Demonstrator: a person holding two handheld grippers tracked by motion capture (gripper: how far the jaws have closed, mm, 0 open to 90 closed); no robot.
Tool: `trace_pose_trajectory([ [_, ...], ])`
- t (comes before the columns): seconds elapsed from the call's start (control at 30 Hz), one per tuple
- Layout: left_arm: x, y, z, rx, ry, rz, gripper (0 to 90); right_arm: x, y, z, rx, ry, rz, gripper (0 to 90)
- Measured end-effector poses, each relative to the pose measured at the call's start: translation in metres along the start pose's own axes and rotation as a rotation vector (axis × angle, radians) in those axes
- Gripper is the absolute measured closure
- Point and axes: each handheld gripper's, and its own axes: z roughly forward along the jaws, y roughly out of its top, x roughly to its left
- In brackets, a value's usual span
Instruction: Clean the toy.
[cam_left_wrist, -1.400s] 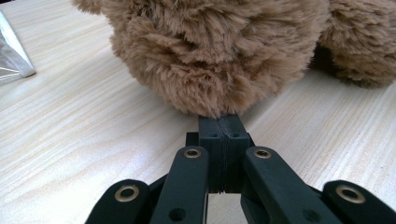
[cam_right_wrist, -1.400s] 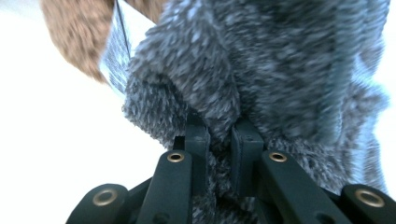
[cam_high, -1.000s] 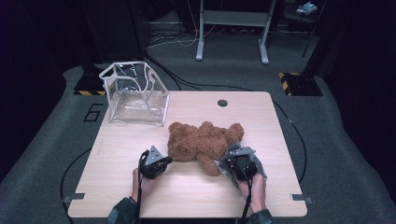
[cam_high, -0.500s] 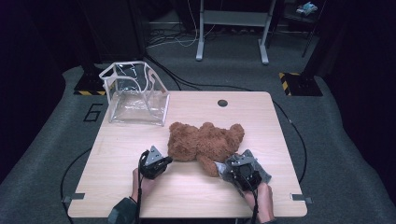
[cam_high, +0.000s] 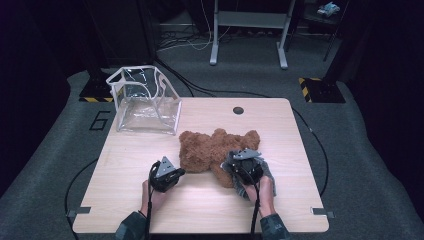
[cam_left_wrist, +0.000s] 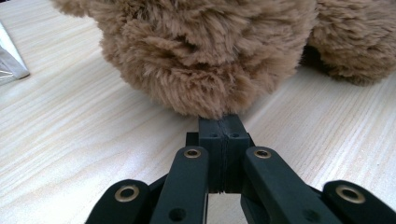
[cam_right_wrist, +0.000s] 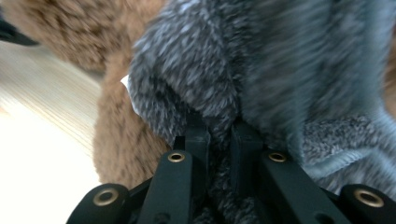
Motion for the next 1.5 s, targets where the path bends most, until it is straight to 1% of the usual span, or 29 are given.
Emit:
trace_pose_trajectory([
  [0.1,0.0,0.0,0.0,0.004,-0.001,0.004,89.7,0.0,-0.01,0.014,0.08,-0.02,0.006,80.8],
  [0.13,0.0,0.0,0.0,0.0,0.0,-0.003,89.8,0.0,-0.013,0.016,0.1,-0.026,0.001,80.9],
  [0.17,0.0,0.0,0.0,0.0,0.0,-0.003,89.8,-0.001,-0.016,0.018,0.115,-0.025,0.009,80.9],
  [0.27,0.0,0.0,0.0,0.0,-0.001,-0.003,89.8,-0.003,-0.018,0.015,0.161,-0.005,0.011,80.8],
  [0.3,0.001,0.0,-0.001,-0.002,0.002,0.001,89.7,-0.002,-0.017,0.011,0.187,-0.004,0.019,80.7],
  [0.33,0.001,0.0,-0.001,-0.002,0.002,0.0,89.8,-0.003,-0.017,0.007,0.198,0.002,0.019,80.6],
  [0.43,0.001,0.0,0.0,-0.004,0.002,0.001,89.7,-0.005,-0.016,-0.01,0.162,0.004,0.025,80.5],
  [0.47,0.0,0.0,0.0,-0.002,0.001,0.0,89.7,-0.005,-0.015,-0.015,0.15,0.0,0.036,80.5],
  [0.53,0.0,0.0,0.0,-0.004,0.001,-0.004,89.7,-0.005,-0.009,-0.031,0.09,-0.004,0.042,80.4],
  [0.57,0.0,0.0,0.0,-0.003,-0.001,-0.006,89.7,-0.005,-0.006,-0.036,0.063,-0.011,0.04,80.4],
  [0.6,0.0,0.0,0.0,-0.002,0.0,-0.005,89.7,-0.004,0.001,-0.045,0.016,-0.019,0.029,80.4],
  [0.63,0.0,0.0,0.0,-0.001,0.0,-0.005,89.7,-0.002,0.004,-0.048,-0.005,-0.025,0.037,80.4],
  [0.7,0.0,0.0,0.0,-0.001,0.001,-0.005,89.7,0.0,0.012,-0.051,-0.043,-0.024,0.018,80.4],
  [0.73,0.0,0.0,0.0,0.0,0.001,-0.005,89.7,0.001,0.015,-0.049,-0.049,-0.029,0.011,80.5],
  [0.77,0.0,0.0,0.0,0.002,0.0,-0.007,89.7,0.003,0.018,-0.043,-0.042,-0.02,-0.003,80.5],
  [0.8,0.0,0.0,0.0,0.002,0.001,-0.005,89.7,0.005,0.019,-0.037,-0.034,-0.018,-0.001,80.5],
  [0.83,0.0,0.0,0.0,0.003,0.0,-0.005,89.7,0.005,0.019,-0.03,-0.029,-0.014,-0.019,80.4],
  [0.9,0.001,0.0,0.0,0.006,-0.004,-0.005,89.8,0.006,0.015,-0.011,0.013,-0.019,-0.015,80.5],
  [0.93,0.001,0.0,0.0,0.006,-0.004,0.0,89.8,0.006,0.013,-0.006,0.019,-0.022,0.003,80.6],
  [1.0,0.0,0.0,0.001,0.005,-0.004,-0.003,89.7,0.002,0.004,0.005,0.039,-0.014,0.021,80.8],
  [1.03,0.0,0.0,0.001,0.004,-0.003,-0.003,89.7,0.001,0.002,0.007,0.05,-0.02,0.032,80.9],
  [1.17,0.001,0.0,0.0,0.005,-0.006,-0.004,89.7,-0.006,-0.016,0.016,0.143,-0.047,0.033,80.9],
  [1.23,0.0,0.0,0.001,0.004,-0.006,-0.005,89.7,-0.009,-0.02,0.013,0.159,-0.041,0.047,80.9],
  [1.27,0.001,0.0,0.0,0.009,-0.005,0.001,89.8,-0.01,-0.02,0.01,0.165,-0.042,0.064,80.9],
  [1.33,0.001,0.0,0.001,0.007,-0.004,0.0,89.7,-0.011,-0.019,0.002,0.137,-0.019,0.071,80.7],
  [1.37,0.0,0.0,0.001,0.008,-0.004,0.001,89.7,-0.011,-0.018,-0.002,0.112,-0.006,0.075,80.7],
  [1.4,0.0,0.0,0.001,0.009,-0.003,0.005,89.7,-0.009,-0.015,-0.007,0.079,0.013,0.067,80.7],
  [1.43,0.0,0.0,0.001,0.005,0.001,0.007,89.7,-0.007,-0.012,-0.01,0.051,0.022,0.061,80.7],
  [1.5,0.0,0.001,0.001,0.006,0.0,0.009,89.8,-0.003,-0.005,-0.012,0.017,0.03,0.06,80.7],
])
